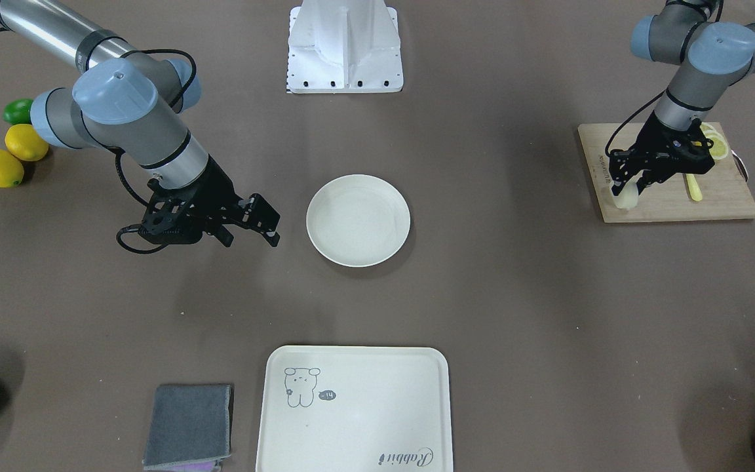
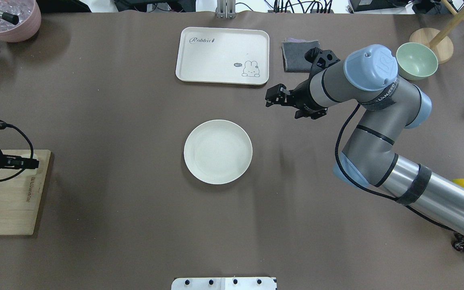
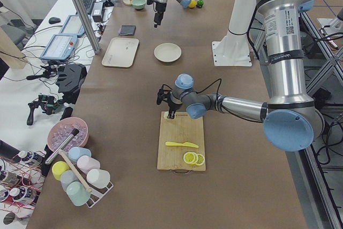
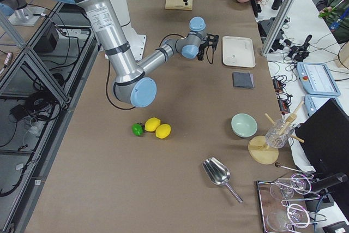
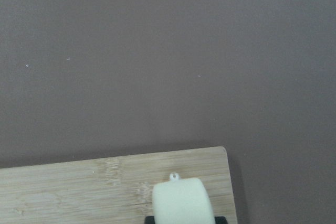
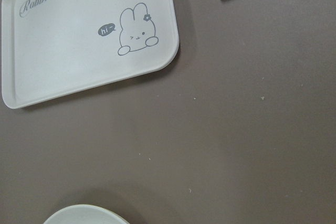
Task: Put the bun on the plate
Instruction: 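Lift the right gripper off the plate while the left gripper grasps the pale bun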
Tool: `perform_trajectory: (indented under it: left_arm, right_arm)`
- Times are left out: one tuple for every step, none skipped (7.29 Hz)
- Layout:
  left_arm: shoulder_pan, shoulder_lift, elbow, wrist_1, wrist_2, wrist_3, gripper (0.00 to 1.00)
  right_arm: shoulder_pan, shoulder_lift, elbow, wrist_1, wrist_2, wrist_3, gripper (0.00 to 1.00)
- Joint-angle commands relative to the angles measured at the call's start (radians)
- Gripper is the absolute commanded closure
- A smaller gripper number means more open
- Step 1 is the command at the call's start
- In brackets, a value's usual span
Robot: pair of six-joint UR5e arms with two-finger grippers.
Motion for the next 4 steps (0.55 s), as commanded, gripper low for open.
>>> perform_trajectory:
  left_arm:
    - [-0.007, 0.02, -0.007, -0.026, 0.0, 0.002, 0.78]
    - [-0.016, 0.023, -0.027, -0.024, -0.006, 0.002, 0.78]
    - [-0.028, 0.022, -0.05, -0.018, -0.014, 0.002, 0.78]
    - [-0.065, 0.005, -0.05, -0.014, -0.052, 0.003, 0.78]
  right_arm:
    - [0.002, -0.002, 0.001, 0.0, 0.0, 0.001, 0.0]
    - [0.0, -0.002, 0.003, 0.0, 0.001, 0.001, 0.0]
    - [0.002, -0.006, 0.006, 0.0, 0.001, 0.001, 0.0]
    - [0.002, -0.008, 0.007, 0.0, 0.003, 0.001, 0.0]
